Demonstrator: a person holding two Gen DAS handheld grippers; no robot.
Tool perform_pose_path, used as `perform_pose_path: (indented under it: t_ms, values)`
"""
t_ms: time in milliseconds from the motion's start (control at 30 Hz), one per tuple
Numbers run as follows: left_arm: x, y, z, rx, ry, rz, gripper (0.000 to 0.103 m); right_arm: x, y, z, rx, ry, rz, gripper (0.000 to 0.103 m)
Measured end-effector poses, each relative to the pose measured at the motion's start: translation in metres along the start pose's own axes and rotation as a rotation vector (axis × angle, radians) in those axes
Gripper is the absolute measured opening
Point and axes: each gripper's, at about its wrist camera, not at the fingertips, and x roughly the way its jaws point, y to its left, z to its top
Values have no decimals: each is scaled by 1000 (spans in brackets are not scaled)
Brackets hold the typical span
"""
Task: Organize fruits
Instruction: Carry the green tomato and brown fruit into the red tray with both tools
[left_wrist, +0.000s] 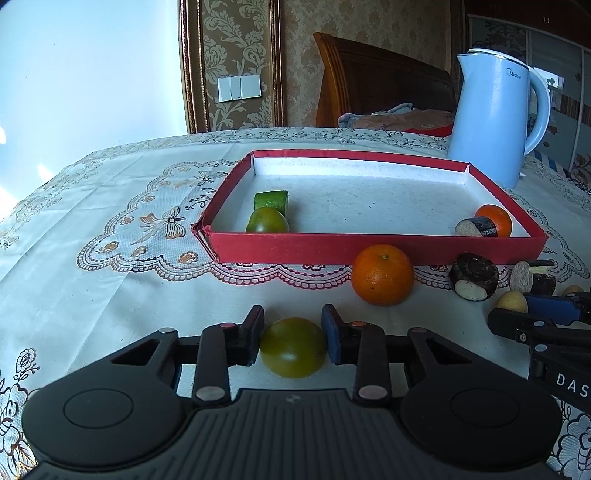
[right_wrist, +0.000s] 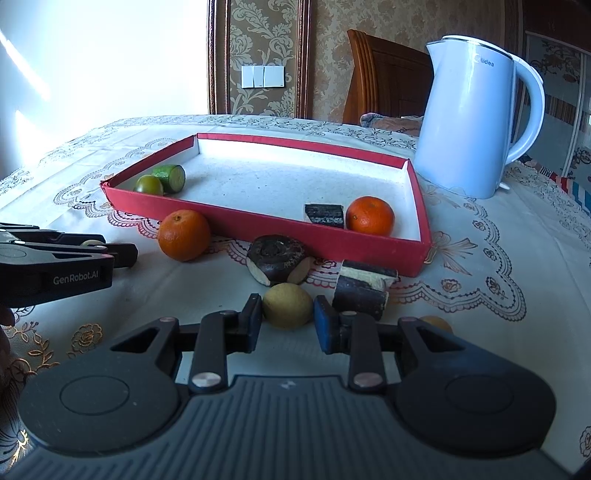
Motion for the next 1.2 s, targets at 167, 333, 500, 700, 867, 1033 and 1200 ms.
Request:
perform_pose_path:
  t_ms: [167, 333, 500, 700, 867, 1033, 1200]
  values:
    - [-1, -1, 1, -4, -1, 9, 33, -1, -1, 0, 4, -4, 3, 29]
    - [-2, -4, 4, -4, -14, 12, 33, -1, -2, -1, 11, -12, 8, 29]
    - [-5, -10, 9, 13, -48, 23, 33, -3, -2, -2, 17, -21, 10, 29]
    - [-5, -12, 19, 15, -103, 37, 33, -3, -3, -2, 19, -21, 11, 29]
    - [1, -14, 19, 23, -99, 64, 33, -2, -3, -2, 21, -19, 11, 29]
    - [1, -14, 17, 28, -94, 60, 33, -2, -3, -2, 21, -18, 10, 29]
    - [5, -13, 14, 29, -77, 59, 33, -3, -3, -2, 22, -24, 8, 29]
